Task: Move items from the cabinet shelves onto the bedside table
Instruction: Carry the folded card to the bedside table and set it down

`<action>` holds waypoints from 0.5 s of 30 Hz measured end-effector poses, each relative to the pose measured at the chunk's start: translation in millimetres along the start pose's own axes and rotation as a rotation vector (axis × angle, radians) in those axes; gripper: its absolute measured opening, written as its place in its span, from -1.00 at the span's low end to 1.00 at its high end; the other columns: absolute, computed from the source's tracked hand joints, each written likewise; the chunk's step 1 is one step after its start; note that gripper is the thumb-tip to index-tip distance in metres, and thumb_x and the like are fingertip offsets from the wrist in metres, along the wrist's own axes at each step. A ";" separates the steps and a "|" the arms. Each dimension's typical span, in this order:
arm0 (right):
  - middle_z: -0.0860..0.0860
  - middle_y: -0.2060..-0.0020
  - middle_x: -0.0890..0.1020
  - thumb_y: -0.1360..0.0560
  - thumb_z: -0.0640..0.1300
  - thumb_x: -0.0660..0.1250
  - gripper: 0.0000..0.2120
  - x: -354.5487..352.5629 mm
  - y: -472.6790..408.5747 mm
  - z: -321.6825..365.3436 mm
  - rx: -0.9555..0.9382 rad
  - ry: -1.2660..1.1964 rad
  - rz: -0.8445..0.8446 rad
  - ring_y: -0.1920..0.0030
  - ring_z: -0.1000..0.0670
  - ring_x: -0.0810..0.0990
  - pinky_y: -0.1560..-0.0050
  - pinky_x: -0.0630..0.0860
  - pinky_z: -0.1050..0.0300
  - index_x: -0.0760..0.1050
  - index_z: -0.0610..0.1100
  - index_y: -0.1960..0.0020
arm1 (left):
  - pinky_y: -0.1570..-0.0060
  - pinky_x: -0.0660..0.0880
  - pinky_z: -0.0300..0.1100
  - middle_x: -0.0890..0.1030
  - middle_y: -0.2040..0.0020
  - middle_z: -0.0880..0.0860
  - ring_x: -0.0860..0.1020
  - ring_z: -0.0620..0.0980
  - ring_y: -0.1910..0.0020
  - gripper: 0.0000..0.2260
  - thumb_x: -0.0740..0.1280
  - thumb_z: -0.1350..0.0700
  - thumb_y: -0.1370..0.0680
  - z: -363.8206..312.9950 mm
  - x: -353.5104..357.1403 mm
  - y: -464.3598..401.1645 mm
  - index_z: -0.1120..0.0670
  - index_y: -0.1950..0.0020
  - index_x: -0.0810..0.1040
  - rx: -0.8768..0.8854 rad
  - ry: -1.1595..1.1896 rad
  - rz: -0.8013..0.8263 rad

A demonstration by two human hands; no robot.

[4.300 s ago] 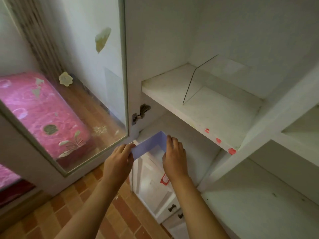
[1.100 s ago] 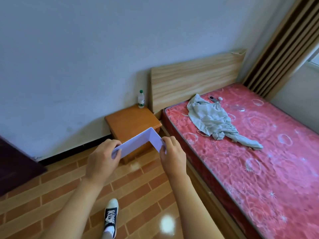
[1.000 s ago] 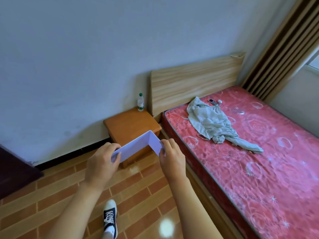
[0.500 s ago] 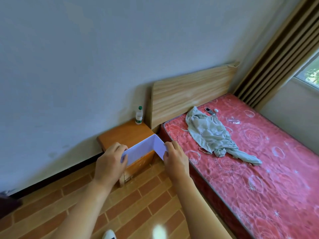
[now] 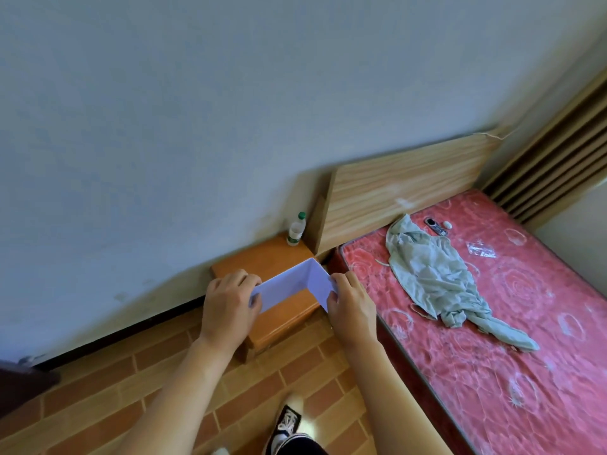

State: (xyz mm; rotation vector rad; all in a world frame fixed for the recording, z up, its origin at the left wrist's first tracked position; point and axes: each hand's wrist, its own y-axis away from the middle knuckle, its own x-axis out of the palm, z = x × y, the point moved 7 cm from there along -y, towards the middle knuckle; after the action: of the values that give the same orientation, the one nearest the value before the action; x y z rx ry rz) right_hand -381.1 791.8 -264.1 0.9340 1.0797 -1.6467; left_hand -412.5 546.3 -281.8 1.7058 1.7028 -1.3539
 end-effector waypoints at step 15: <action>-0.01 0.03 0.60 -0.44 -0.35 0.40 -0.70 98.2 -185.0 -42.1 -0.057 -0.147 0.130 0.08 -0.12 0.63 0.34 0.40 0.05 0.60 -0.14 -0.14 | 0.10 0.36 -0.14 0.59 0.15 -0.04 0.60 0.05 0.19 -0.81 0.55 0.25 -0.40 35.2 85.0 -150.8 0.07 0.06 0.64 -0.121 -0.167 0.087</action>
State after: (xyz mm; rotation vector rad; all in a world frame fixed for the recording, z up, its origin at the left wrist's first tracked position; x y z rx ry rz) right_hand -581.0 837.6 -324.0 0.8154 0.9417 -1.5440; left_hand -579.4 594.7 -313.6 1.5370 1.5662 -1.2881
